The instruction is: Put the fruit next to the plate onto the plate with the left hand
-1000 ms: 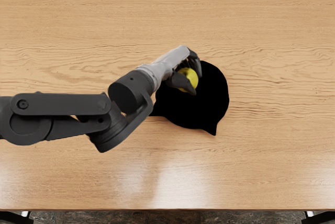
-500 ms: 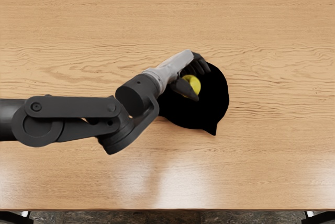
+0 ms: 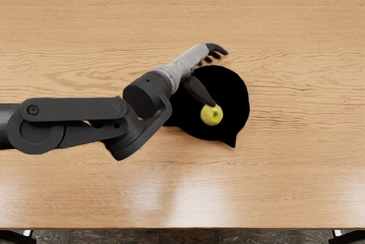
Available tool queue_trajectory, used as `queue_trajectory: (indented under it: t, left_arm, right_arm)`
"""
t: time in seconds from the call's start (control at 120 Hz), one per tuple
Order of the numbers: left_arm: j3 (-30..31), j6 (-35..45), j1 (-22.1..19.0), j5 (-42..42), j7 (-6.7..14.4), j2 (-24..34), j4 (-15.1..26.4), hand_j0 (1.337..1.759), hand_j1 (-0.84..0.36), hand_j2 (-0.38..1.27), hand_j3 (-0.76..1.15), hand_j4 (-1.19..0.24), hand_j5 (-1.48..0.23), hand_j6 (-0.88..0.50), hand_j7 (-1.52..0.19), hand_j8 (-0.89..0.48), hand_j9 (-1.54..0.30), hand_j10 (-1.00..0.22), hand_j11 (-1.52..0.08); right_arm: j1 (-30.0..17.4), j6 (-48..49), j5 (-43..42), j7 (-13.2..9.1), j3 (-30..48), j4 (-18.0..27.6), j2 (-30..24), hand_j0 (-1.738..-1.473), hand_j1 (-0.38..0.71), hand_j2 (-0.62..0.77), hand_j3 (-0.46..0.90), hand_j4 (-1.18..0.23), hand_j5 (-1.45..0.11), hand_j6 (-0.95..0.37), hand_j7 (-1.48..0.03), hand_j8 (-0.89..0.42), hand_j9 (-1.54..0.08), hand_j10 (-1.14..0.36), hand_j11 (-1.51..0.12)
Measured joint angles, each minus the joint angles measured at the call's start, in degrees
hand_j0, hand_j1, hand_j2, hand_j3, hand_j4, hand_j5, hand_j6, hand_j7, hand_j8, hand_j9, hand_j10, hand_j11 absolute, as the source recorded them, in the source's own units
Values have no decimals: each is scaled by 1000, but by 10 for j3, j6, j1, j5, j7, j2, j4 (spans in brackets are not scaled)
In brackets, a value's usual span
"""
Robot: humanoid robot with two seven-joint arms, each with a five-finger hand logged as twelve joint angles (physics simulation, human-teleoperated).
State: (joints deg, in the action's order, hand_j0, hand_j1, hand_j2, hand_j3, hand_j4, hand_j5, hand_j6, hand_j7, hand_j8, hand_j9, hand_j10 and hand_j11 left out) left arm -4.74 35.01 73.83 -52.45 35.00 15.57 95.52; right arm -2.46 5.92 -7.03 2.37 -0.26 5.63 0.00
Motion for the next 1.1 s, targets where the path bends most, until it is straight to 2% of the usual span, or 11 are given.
queue_trajectory:
  t: [0.158,0.258,0.325,0.425,0.558,0.65,0.742,0.817,0.967,1.1]
  left_arm:
    - [-33,-3,1,-1,0,23,1,1658,35,61,0,-265,-345,-262,-344,-261,-344,-262,-344]
    - [-68,-58,-2,1,0,53,1,1658,41,57,0,-259,-336,-257,-336,-257,-336,-257,-336]
    - [-99,-126,-11,30,0,73,-1,1658,44,55,0,-256,-333,-255,-332,-255,-332,-255,-332]
    - [-158,-283,-29,118,0,103,-17,1658,47,53,0,-253,-329,-253,-329,-253,-329,-253,-329]
    - [-217,-463,-60,186,0,126,-39,1658,49,52,0,-251,-326,-251,-326,-251,-326,-251,-326]
    - [-266,-592,-102,230,0,136,-77,1658,50,52,0,-251,-325,-251,-325,-251,-325,-250,-325]
    - [-314,-655,-127,257,0,143,-114,1658,51,51,0,-250,-324,-250,-324,-250,-324,-250,-324]
    - [-340,-678,-140,281,-4,147,-167,1658,51,51,0,-250,-324,-250,-324,-250,-324,-250,-324]
    - [-380,-695,-168,304,-43,143,-300,1658,51,51,0,-249,-323,-250,-323,-249,-323,-249,-323]
    - [-423,-699,-198,310,-57,140,-398,1658,51,51,0,-249,-323,-249,-323,-249,-323,-249,-323]
  right_arm:
    - [0,0,0,0,0,0,0,-1658,-305,-7,0,-37,-47,-37,-47,-37,-47,-37,-47]
    - [0,0,0,0,0,0,0,-1658,-305,-7,0,-37,-48,-37,-47,-37,-48,-37,-48]
    - [0,0,0,0,0,0,0,-1658,-305,-7,0,-37,-48,-37,-48,-37,-48,-37,-48]
    - [0,0,0,0,0,0,0,-1658,-305,-7,0,-37,-48,-37,-47,-37,-47,-37,-47]
    - [0,0,0,0,0,0,0,-1658,-305,-7,0,-37,-48,-37,-47,-37,-48,-37,-48]
    - [0,0,0,0,0,0,0,-1658,-305,-7,0,-37,-47,-37,-47,-37,-47,-37,-47]
    - [0,0,0,0,0,0,0,-1658,-305,-7,0,-37,-47,-37,-47,-37,-47,-37,-47]
    - [0,0,0,0,0,0,0,-1658,-305,-7,0,-37,-47,-37,-47,-37,-47,-37,-47]
    - [0,0,0,0,0,0,0,-1658,-305,-7,0,-37,-47,-37,-47,-37,-47,-37,-47]
    - [0,0,0,0,0,0,0,-1658,-305,-7,0,-37,-47,-37,-47,-37,-47,-37,-47]
